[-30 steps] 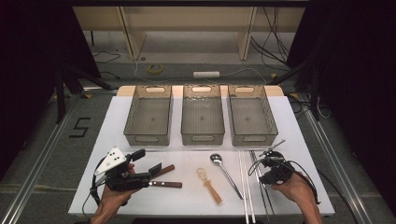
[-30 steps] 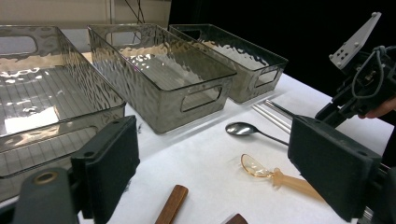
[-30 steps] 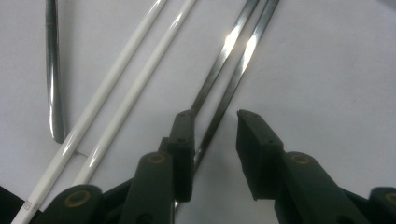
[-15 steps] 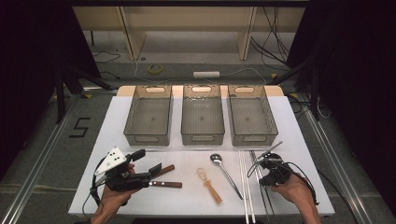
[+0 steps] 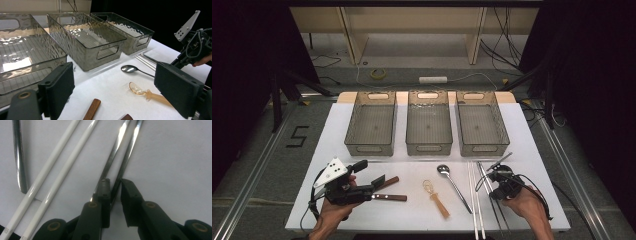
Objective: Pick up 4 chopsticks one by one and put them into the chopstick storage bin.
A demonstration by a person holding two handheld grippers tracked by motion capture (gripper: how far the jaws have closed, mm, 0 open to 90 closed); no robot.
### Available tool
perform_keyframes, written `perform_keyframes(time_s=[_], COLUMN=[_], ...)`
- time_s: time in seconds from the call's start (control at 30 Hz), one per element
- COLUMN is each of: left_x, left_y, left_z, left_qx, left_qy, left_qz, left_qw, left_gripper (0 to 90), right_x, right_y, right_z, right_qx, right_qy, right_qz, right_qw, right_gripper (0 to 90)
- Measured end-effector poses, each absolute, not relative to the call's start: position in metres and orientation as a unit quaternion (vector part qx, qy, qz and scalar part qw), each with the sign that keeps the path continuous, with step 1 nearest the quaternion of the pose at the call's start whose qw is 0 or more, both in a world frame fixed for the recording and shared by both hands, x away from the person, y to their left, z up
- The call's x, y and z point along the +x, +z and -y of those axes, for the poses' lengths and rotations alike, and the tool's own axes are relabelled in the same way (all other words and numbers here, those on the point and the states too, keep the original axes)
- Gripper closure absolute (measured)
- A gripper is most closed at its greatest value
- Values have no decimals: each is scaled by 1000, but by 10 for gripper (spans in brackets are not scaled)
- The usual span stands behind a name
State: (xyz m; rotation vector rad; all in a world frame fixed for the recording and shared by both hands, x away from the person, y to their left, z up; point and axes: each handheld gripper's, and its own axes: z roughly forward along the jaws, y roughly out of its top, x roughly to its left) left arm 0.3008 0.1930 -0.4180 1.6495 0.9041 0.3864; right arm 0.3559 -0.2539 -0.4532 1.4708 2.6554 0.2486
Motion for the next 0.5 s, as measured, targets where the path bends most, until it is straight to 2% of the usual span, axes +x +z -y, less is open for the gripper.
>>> perform_keyframes(time_s=[0.5], left_x=[300], left_y=[-418], left_z=[-193], left_qx=[705], left_qy=[166], left_qz=[-384], left_qw=[572], left_gripper=[157], right_x=[355], right_y=[-454], right_z=[258], right_qx=[501], right_qy=[92], right_qz=[-859], right_qw=[51], right_gripper=[840])
